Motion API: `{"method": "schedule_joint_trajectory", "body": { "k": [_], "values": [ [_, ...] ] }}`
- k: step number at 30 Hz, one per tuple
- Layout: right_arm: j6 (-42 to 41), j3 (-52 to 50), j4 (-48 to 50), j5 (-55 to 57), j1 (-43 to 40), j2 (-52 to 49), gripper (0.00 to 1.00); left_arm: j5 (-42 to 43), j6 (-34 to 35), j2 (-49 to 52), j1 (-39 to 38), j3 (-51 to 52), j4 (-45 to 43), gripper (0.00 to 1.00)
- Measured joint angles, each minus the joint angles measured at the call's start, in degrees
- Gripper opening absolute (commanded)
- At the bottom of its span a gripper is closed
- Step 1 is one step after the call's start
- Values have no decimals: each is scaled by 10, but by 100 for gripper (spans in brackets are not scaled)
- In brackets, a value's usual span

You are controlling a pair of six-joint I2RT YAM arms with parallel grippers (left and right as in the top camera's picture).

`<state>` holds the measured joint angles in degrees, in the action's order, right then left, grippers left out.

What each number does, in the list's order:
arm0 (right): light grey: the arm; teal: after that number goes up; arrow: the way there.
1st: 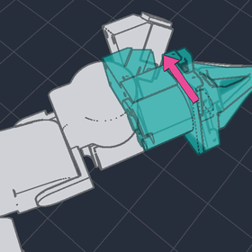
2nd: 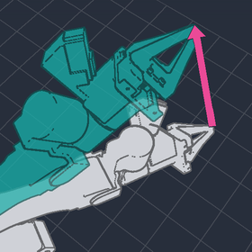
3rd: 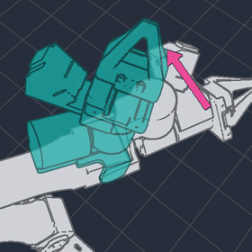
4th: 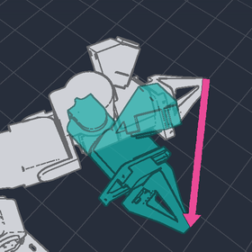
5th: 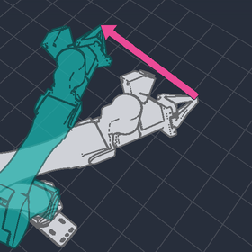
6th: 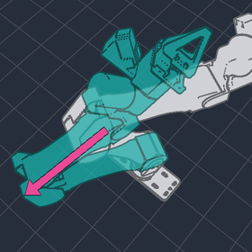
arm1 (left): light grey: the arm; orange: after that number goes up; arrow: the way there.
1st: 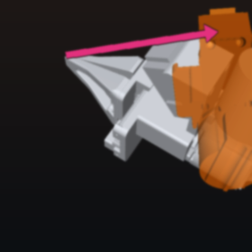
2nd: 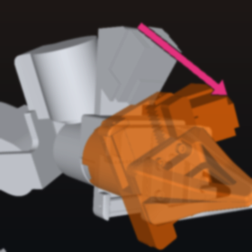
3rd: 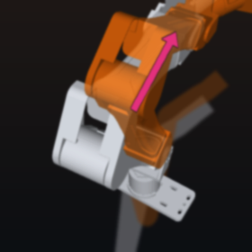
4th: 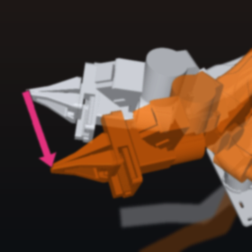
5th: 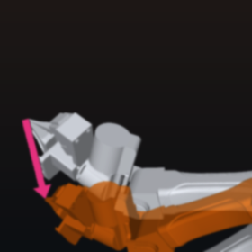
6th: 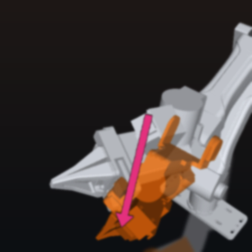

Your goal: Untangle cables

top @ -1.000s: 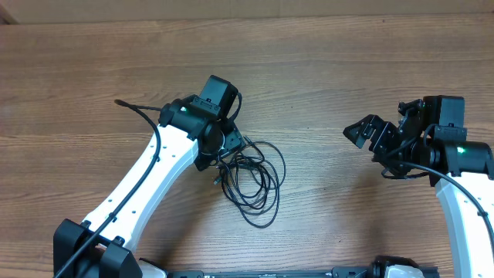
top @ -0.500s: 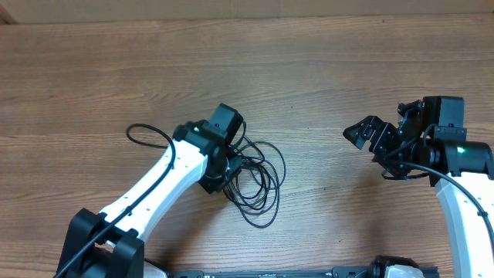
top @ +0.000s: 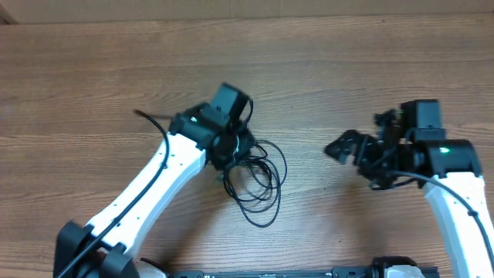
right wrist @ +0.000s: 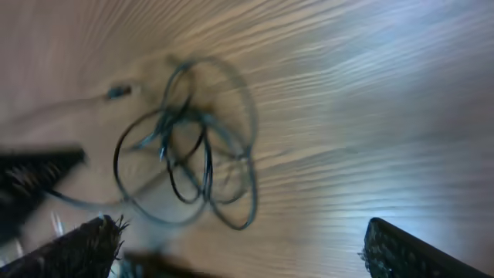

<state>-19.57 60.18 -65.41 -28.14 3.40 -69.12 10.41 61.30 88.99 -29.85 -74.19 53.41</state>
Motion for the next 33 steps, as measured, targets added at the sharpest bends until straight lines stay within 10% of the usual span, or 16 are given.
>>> {"method": "schedule_joint_trajectory", "body": {
  "k": [19,26,33],
  "values": [
    [-72,-43,354,265,379,-4,100,-25,-35,-16,0,-191,42,4],
    [-133,-87,464,418,374,-106,100,-9,-63,-16,0,-263,101,4],
    [-230,-90,377,476,255,-173,100,10,-141,-16,80,-370,203,4]
  ]
}}
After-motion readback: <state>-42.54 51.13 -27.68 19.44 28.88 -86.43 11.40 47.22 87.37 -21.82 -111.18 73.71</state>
